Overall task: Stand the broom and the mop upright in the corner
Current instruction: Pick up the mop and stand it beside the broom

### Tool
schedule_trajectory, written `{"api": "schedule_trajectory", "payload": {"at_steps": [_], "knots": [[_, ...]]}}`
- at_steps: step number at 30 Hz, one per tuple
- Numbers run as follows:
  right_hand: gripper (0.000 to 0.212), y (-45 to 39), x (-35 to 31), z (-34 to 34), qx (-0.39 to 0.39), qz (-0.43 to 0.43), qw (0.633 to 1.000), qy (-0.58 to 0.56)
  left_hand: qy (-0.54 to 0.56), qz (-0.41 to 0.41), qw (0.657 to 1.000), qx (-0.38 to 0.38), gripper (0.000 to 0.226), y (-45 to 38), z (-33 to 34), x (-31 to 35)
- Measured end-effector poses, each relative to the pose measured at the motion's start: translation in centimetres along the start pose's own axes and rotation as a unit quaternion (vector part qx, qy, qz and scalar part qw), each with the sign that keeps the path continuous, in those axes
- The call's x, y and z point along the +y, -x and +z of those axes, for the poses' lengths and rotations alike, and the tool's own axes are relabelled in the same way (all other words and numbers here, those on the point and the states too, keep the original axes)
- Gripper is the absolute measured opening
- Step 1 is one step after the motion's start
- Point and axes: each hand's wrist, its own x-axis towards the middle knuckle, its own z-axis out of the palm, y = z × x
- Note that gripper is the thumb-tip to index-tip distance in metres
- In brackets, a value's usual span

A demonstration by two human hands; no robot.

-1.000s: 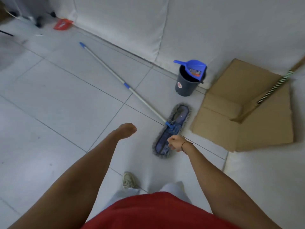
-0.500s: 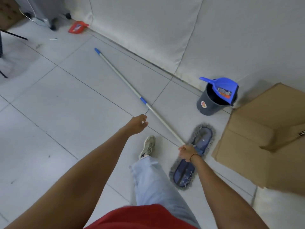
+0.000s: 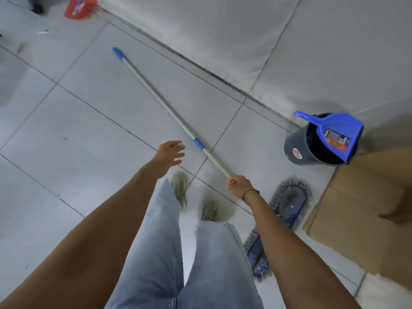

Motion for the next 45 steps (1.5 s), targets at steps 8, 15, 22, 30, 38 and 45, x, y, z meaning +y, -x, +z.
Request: {"api": "schedule_trajectory", "payload": {"at_steps": [8,15,22,30,38,45], "knots": [[0.027,-20.9,-1.9,-0.2,0.028,0.043,0.998,0.021,0.237,-0.076,0.963,0.099,0.027,-26.0,-2.2,-1.8],[0.042,-46.6,2.8,7.7,-0.008,0.026,0.992,0.126,0.156,-0.149,0.964,0.156,0.027,-52.0,-1.7,-12.9],[0.035,-53.6,6.5,13.0,-0.02,0.034,0.974,0.224,0.178,-0.087,0.977,0.073,0.028,-59.7,-0.8,-16.5],[0.027,-38.3,-2.2,4.6,0.067,0.076,0.979,0.176,0.128,0.072,0.989,0.001,0.019,-43.4,1.1,-0.1],[0.029,-16.1,-11.4,-9.2,0.243,0.097,0.965,0.003,0.017,0.208,0.961,-0.182,0.017,-18.4,11.4,23.8],[0.047,-1.9,-13.7,-13.7,0.357,0.099,0.897,-0.24,-0.126,0.317,0.881,-0.328,0.019,-1.6,20.3,31.6]]}}
